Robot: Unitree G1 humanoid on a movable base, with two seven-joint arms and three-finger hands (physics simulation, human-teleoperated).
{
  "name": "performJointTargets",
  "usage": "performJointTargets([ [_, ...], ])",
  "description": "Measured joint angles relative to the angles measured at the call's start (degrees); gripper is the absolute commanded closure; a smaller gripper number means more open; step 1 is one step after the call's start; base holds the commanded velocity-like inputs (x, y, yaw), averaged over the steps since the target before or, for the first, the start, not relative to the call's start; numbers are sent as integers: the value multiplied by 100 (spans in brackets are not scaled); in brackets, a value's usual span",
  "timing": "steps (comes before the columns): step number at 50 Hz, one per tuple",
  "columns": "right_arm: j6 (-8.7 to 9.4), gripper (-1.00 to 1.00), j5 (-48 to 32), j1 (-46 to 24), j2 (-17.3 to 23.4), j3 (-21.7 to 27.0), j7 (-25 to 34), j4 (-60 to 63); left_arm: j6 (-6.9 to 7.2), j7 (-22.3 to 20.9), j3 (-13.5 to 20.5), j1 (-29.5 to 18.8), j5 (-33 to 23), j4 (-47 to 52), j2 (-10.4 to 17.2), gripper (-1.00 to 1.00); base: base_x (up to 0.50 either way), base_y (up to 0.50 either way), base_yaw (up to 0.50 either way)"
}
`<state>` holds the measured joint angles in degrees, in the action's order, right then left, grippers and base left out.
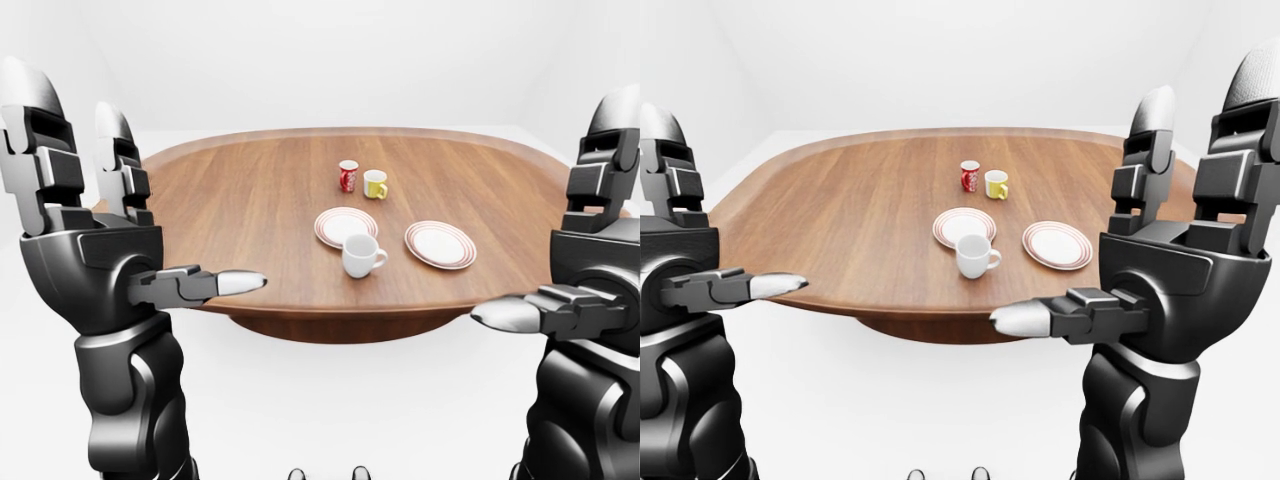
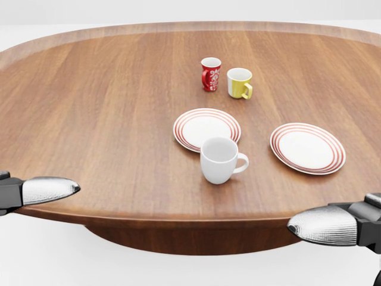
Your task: Put the white mug on the left plate.
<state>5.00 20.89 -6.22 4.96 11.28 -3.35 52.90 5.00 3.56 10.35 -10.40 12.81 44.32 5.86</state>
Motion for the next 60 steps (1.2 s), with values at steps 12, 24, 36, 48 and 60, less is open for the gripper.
performJointTargets([
  [12, 0, -100, -19, 6, -7, -45, 2, 34, 0, -16, 15, 8, 15, 57, 11, -100, 4, 33, 0],
  [24, 0, -100, -68, 45, -33, -70, 59, 55, 0, -34, 8, 20, 28, 101, 2, -100, 7, 0, 0],
  [36, 0, -100, 66, 35, -26, -40, 41, 110, 0, -40, 3, 19, 40, 127, -2, -100, 50, 0, 0],
  [48, 0, -100, 107, 43, -18, -50, 34, 141, 0, -49, -4, 30, 42, 158, -7, -100, 50, 0, 0],
  [60, 0, -100, 107, 56, -23, -84, 57, 179, 0, -70, -10, 52, 38, 173, -16, -100, 50, 0, 0],
])
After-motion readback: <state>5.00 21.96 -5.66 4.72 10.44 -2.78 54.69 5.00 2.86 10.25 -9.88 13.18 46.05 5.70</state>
